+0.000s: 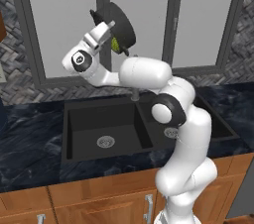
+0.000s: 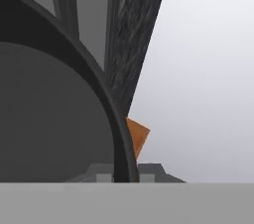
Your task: Dump the broccoli from the pot into the sink. Then turn on the water and wash the broccoli. Then turn off the water and put the broccoli back in the pot.
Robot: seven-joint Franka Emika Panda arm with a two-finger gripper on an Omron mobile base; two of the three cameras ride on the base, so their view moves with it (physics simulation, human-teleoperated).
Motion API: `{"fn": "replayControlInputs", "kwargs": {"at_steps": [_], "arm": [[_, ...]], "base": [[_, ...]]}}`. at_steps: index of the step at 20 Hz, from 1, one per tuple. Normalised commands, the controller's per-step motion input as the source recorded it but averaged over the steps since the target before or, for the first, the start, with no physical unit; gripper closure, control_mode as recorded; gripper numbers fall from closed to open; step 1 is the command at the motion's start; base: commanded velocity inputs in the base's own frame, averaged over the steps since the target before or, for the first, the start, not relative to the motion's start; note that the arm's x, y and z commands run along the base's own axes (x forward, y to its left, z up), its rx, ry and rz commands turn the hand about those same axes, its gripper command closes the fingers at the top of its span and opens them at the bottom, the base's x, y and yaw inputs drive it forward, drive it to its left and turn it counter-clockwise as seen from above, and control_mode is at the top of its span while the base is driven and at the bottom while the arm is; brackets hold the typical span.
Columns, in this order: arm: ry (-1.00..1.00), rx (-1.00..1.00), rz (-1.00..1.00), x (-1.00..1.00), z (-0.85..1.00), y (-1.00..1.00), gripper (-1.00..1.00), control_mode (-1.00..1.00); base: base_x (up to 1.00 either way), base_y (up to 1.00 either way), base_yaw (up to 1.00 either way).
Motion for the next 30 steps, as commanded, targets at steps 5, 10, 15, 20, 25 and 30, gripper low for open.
{"fn": "replayControlInputs", "kwargs": {"at_steps": [5,10,15,20,25,30], "arm": [[-0.04,-0.16,0.00,0.00,0.03,0.06,1.00,-1.00],[-0.03,-0.13,0.00,-0.08,0.16,0.08,1.00,-1.00],[-0.04,-0.13,0.00,-0.49,0.02,0.04,1.00,-1.00],[-0.04,-0.12,0.00,-0.43,0.00,0.00,1.00,-1.00],[-0.10,0.00,0.00,-0.91,0.00,0.00,1.00,-1.00],[-0.07,0.10,0.00,-1.00,0.13,0.00,1.00,-1.00]], "base": [[0.00,0.00,0.00],[0.00,0.00,0.00],[0.00,0.00,0.00],[0.00,0.00,0.00],[0.00,0.00,0.00],[0.00,0.00,0.00]]}}
